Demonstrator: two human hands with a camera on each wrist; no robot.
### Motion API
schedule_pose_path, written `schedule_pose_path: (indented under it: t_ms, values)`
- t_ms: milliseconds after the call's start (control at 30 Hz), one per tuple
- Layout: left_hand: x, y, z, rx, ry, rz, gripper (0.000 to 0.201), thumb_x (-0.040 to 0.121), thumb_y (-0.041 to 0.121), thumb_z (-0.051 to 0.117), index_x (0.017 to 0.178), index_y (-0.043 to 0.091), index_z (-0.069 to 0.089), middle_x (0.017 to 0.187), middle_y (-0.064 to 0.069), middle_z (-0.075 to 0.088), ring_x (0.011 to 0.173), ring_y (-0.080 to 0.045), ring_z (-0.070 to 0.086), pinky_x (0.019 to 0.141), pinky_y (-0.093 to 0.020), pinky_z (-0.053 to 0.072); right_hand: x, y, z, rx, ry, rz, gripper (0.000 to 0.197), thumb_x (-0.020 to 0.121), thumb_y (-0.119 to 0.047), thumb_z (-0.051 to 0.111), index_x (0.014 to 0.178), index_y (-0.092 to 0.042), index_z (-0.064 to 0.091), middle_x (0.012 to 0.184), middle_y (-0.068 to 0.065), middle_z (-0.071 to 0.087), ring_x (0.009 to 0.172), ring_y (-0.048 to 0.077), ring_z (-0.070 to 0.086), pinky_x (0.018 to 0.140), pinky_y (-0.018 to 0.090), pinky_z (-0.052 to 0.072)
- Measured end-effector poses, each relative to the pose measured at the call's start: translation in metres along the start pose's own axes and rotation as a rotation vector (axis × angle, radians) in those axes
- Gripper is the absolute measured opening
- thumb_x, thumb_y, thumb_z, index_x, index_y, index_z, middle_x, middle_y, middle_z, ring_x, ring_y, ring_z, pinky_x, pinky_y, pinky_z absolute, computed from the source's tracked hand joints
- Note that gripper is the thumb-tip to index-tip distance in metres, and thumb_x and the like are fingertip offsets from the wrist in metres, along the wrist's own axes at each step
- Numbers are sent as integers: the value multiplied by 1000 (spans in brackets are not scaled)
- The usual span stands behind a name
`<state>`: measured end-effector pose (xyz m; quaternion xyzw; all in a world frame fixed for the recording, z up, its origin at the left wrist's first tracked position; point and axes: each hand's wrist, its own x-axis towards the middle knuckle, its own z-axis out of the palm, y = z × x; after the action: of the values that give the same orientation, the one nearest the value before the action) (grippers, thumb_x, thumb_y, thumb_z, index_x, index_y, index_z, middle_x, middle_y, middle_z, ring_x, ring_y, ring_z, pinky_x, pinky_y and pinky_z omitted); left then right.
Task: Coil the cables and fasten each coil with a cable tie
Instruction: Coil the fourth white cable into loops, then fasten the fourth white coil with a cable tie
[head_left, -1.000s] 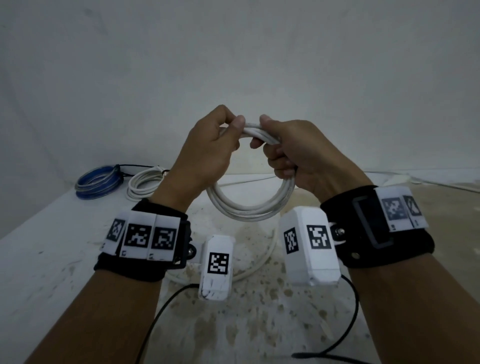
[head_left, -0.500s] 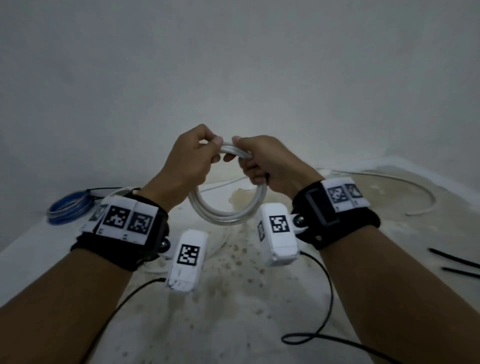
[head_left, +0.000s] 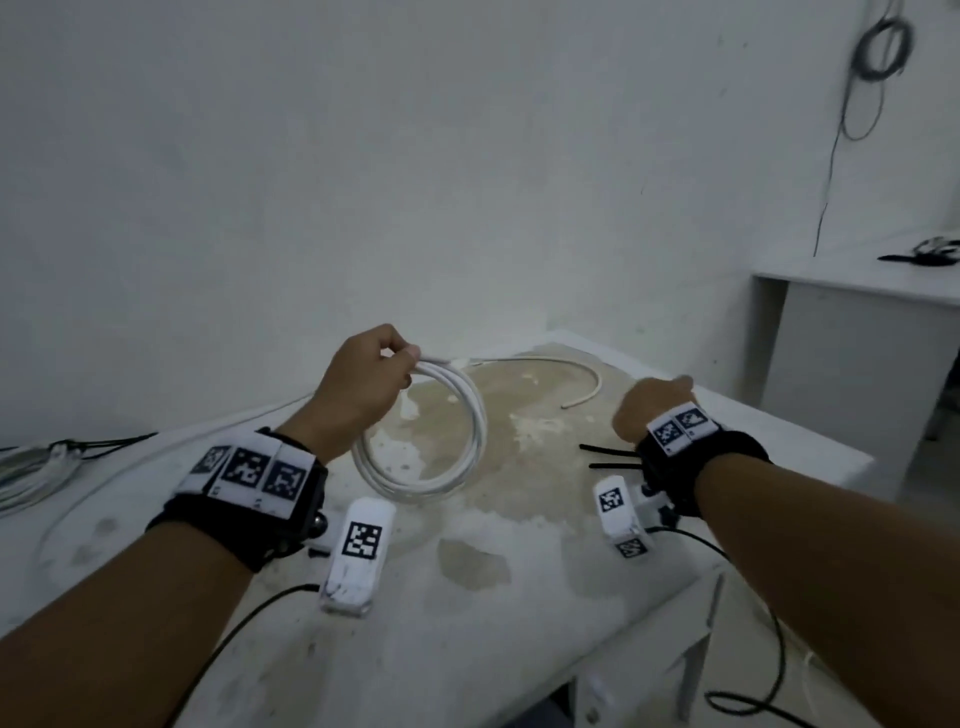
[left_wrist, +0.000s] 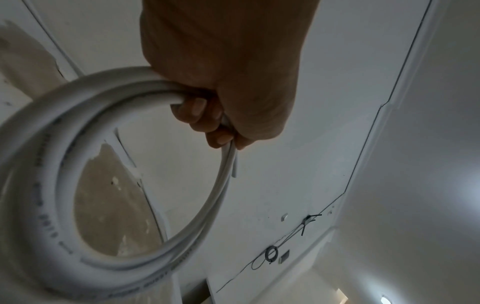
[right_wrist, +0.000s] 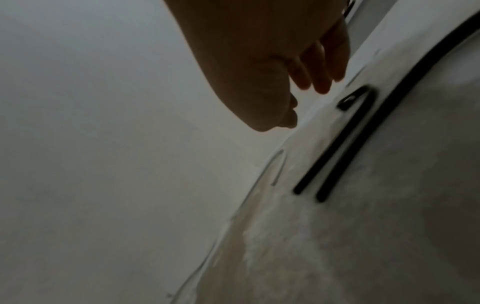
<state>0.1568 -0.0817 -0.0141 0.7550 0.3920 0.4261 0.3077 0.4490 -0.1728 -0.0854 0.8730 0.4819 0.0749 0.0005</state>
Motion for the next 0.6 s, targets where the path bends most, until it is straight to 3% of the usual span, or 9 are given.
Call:
schedule_pose_path:
  t_ms: [67,167,233,333,400,500,600]
  values:
    - [-3,4,1,3,-21,-4,23,96,22,55,74,16,55,65,-6,56,32,-2,37,41,-25,25,2,20,19,-136,-67,-44,21,88,-14,54,102,-15,69,106,4,67,91,22,64,87,34,50]
    - [-6,8,-4,12,-27,-22,23,97,23,54,74,16,54,64,-4,55,32,-4,36,38,-20,25,4,29,29,-33,-87,-33,17,88,-13,54,84,-14,71,92,2,71,72,16,62,73,23,56]
    - [-8,9,-10,9,-20,-28,22,97,22,54,76,15,54,65,-4,55,32,-3,38,37,-18,24,10,19,26,80,-26,-12,20,90,-8,49,77,-14,63,92,4,70,78,19,65,71,25,52]
    - [-8,9,-19,-16,-30,-24,21,98,22,53,80,12,54,65,-2,53,33,-1,41,37,-19,24,25,-19,7,306,145,-41,9,92,-11,55,96,-7,63,100,13,68,95,30,66,73,30,47]
    - [-7,10,-24,-39,-47,-15,20,99,22,53,81,12,53,64,-3,52,34,-1,41,38,-19,24,34,-56,-12,500,265,-190,2,91,-12,60,92,-13,59,92,12,68,90,32,65,73,34,51]
    - [-9,9,-34,-38,-62,15,21,99,22,53,81,11,52,63,-2,51,36,-1,41,38,-18,25,32,-112,-48,759,353,-465,9,88,-10,65,87,-15,58,80,3,69,74,24,67,69,38,56]
    - [-13,2,-49,-15,-55,52,22,99,21,53,83,6,53,59,2,51,38,-1,39,40,-14,26,17,-163,-85,950,312,-705,10,87,-6,68,85,-11,60,76,-6,67,59,2,63,58,19,50]
